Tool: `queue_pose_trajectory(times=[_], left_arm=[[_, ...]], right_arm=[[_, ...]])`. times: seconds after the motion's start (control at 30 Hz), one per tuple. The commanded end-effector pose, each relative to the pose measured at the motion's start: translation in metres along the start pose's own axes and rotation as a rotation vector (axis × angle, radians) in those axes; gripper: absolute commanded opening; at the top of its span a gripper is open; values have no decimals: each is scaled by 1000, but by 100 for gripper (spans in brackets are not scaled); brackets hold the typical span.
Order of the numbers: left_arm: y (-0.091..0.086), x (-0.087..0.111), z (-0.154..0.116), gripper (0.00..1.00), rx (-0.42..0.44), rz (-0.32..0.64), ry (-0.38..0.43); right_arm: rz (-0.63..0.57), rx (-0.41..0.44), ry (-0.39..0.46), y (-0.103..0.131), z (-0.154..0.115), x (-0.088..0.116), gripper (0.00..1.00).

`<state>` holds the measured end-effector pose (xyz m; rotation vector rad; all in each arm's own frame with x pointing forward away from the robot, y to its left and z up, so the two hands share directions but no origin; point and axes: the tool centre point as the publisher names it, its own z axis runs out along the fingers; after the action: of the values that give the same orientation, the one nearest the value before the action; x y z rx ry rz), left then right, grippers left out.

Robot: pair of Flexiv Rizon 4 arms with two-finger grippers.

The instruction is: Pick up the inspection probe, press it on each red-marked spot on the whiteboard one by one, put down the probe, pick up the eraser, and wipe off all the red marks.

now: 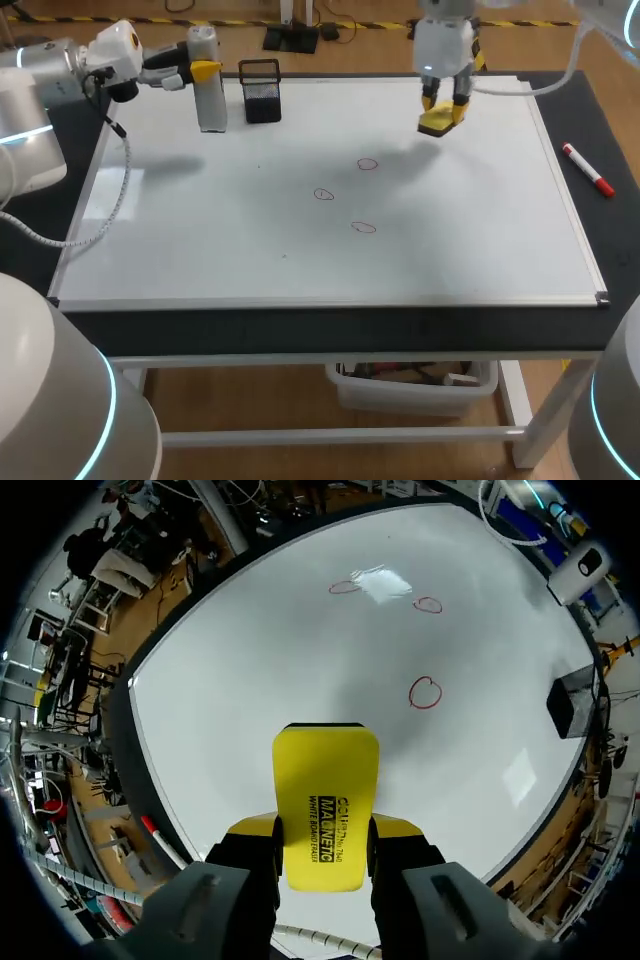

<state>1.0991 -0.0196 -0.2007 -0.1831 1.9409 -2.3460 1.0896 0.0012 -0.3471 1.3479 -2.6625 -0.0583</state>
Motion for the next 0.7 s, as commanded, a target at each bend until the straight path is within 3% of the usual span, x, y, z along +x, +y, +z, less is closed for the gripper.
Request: queue_pose_trajectory(times=[0.03, 0.43, 0.7], left_arm=[[0, -1, 0, 0, 2, 1, 2], [0, -1, 0, 0, 2, 1, 2], [0, -1, 0, 0, 2, 1, 2]], right_arm=[[-27, 32, -7, 30, -8, -14, 0], [-232, 83, 44, 109, 4, -76, 0], [-373, 88, 57, 157, 27, -103, 0]])
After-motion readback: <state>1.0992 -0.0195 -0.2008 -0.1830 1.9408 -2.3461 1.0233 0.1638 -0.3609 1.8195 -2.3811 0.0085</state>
